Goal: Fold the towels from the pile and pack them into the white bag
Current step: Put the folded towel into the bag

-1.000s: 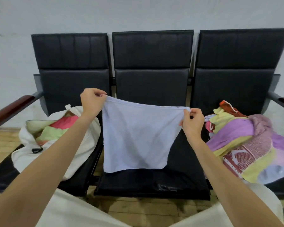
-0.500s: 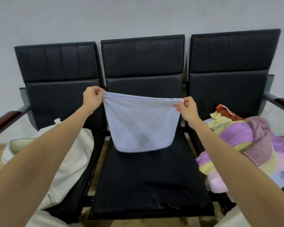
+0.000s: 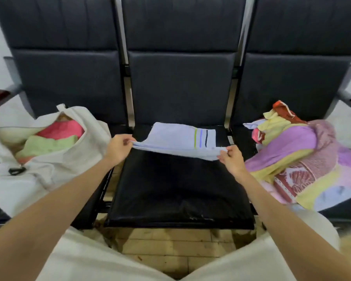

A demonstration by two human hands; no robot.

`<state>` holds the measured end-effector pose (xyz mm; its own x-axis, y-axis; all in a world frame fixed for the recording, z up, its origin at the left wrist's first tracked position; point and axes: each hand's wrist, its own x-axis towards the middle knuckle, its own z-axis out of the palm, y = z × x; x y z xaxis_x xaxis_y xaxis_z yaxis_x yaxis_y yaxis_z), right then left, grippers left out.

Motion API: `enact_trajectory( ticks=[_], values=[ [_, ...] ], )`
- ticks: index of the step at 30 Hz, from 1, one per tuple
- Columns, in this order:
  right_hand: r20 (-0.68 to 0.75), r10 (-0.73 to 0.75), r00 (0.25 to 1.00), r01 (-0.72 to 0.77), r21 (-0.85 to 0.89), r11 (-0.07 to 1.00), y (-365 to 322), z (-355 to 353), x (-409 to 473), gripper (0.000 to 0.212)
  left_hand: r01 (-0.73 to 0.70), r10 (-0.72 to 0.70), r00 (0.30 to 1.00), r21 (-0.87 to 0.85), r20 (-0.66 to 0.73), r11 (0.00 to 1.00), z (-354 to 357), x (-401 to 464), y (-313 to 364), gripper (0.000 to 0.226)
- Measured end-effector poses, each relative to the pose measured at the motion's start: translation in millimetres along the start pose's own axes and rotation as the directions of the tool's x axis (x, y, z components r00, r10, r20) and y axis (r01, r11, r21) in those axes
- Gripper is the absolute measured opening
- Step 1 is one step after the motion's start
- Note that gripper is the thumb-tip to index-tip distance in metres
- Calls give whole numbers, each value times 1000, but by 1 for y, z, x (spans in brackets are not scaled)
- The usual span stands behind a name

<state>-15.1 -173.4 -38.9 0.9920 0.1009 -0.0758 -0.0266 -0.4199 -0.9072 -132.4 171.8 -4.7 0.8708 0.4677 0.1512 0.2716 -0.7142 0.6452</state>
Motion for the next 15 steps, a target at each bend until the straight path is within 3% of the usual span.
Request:
enact_trajectory(
  ticks=[5, 8, 12, 15],
  values=[
    [266, 176, 948, -157, -92, 983, 48, 15, -40, 23, 155, -185, 970, 183, 159, 971, 40, -71, -60, 21],
    [404, 200, 893, -129, -196, 972, 63, 15, -60, 17, 47, -103, 976, 271, 193, 961, 47, -100, -78, 17],
    [420, 126, 899, -1, -285, 959, 72, 6, -73, 19, -59, -13, 986, 419, 167, 906, 52, -120, -74, 11],
    [365, 65, 929, 54, -306, 950, 76, 1, -76, 25, -117, 38, 984, 460, 176, 880, 67, -131, -49, 19]
  ],
)
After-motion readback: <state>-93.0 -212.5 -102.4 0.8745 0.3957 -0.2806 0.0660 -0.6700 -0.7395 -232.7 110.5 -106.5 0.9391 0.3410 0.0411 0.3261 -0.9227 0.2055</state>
